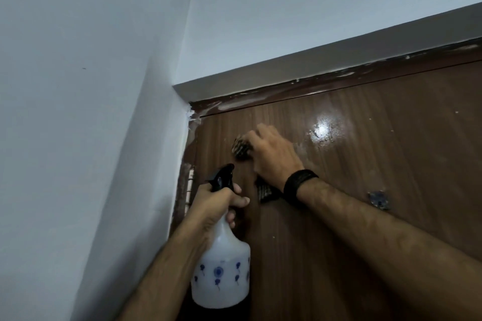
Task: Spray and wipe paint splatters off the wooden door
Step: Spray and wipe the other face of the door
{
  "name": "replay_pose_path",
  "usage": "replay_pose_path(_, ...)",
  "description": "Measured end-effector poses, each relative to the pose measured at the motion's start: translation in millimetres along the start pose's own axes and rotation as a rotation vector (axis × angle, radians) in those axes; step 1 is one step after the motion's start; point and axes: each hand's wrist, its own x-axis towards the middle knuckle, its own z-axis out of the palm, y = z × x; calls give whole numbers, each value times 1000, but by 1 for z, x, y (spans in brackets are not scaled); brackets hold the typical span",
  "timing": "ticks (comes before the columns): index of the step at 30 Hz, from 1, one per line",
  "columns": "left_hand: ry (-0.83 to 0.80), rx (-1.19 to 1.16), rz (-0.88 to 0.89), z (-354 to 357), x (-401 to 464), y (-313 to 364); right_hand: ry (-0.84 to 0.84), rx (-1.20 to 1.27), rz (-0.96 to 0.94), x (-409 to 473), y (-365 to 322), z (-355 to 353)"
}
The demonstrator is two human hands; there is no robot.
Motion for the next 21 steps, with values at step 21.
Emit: replay_pose_path(21,-67,-9,19,11,44,57,145,-97,145,23,44,-6)
